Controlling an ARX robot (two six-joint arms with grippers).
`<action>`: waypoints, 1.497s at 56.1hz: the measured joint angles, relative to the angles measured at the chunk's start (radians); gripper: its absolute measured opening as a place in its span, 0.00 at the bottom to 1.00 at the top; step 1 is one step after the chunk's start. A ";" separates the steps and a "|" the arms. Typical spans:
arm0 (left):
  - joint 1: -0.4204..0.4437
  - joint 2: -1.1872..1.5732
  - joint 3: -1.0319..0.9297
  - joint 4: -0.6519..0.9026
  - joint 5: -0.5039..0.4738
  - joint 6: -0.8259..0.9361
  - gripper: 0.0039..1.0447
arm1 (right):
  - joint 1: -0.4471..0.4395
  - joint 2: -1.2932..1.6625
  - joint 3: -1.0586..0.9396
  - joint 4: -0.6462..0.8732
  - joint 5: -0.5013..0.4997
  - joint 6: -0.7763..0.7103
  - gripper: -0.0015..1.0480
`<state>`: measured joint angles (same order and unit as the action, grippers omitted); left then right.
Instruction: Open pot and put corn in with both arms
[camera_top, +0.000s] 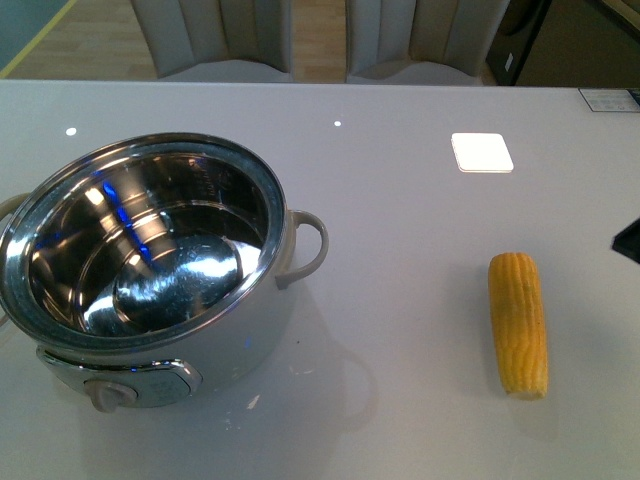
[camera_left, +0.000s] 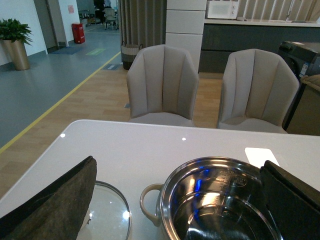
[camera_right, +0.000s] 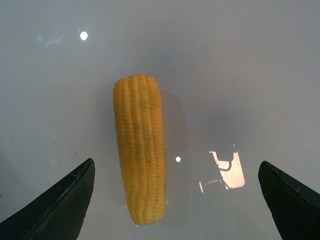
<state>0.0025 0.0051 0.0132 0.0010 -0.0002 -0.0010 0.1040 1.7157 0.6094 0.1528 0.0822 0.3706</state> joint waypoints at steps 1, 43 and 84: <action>0.000 0.000 0.000 0.000 0.000 0.000 0.94 | 0.003 0.015 0.007 0.003 0.000 0.000 0.92; 0.000 0.000 0.000 0.000 0.000 0.000 0.94 | 0.092 0.466 0.195 0.061 -0.021 -0.053 0.78; 0.000 0.000 0.000 0.000 0.000 0.000 0.94 | 0.163 0.190 0.186 0.079 -0.140 0.032 0.19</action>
<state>0.0025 0.0051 0.0132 0.0006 -0.0002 -0.0006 0.2665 1.9060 0.7952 0.2321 -0.0574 0.4030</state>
